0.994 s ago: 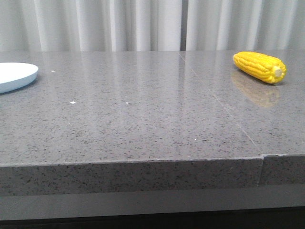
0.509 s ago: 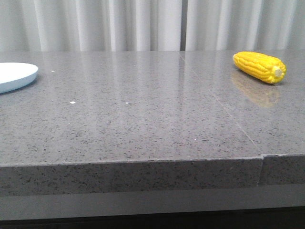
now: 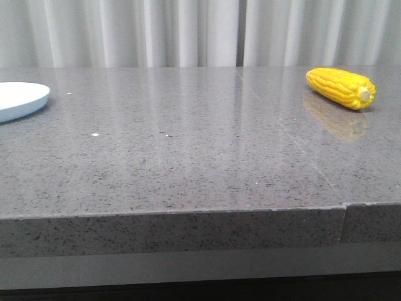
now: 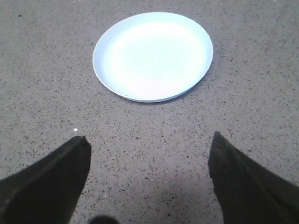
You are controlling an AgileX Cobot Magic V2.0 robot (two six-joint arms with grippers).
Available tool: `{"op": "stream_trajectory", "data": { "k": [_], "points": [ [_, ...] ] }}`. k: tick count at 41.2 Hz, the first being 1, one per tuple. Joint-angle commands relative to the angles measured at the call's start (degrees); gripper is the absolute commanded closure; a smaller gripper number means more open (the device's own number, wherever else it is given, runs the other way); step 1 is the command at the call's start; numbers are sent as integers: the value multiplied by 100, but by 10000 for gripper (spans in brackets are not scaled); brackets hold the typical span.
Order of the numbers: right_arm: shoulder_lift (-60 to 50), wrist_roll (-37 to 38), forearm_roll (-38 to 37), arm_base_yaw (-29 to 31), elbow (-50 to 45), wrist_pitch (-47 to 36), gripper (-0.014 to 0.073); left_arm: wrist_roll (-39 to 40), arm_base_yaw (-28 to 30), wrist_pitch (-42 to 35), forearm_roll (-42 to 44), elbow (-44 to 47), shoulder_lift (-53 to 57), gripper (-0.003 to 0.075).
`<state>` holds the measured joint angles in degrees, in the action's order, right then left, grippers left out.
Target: Place corn on plate with both arms
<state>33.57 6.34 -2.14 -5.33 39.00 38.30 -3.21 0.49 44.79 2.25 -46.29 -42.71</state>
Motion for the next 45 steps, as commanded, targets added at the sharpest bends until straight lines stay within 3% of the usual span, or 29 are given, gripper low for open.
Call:
{"op": "stream_trajectory", "data": {
  "k": [1, 11, 21, 25, 45],
  "points": [
    [51, -60, -85, 32, 197, -378, 95, 55, 8, -190, -65, -479, -478, 205],
    [51, -60, -85, 32, 197, -378, 95, -195, 497, 17, -273, -1205, -1816, 205],
    [51, -60, -85, 32, 197, -378, 95, -1735, 1557, -260, -2324, -1828, -3119, 205],
    [51, -60, -85, 32, 197, -378, 95, -2102, 1843, -305, -2755, -2091, -3613, 205],
    [51, -60, -85, 32, 197, -378, 95, -2105, 1948, -528, -2922, -2881, -5151, 206]
  ]
}}
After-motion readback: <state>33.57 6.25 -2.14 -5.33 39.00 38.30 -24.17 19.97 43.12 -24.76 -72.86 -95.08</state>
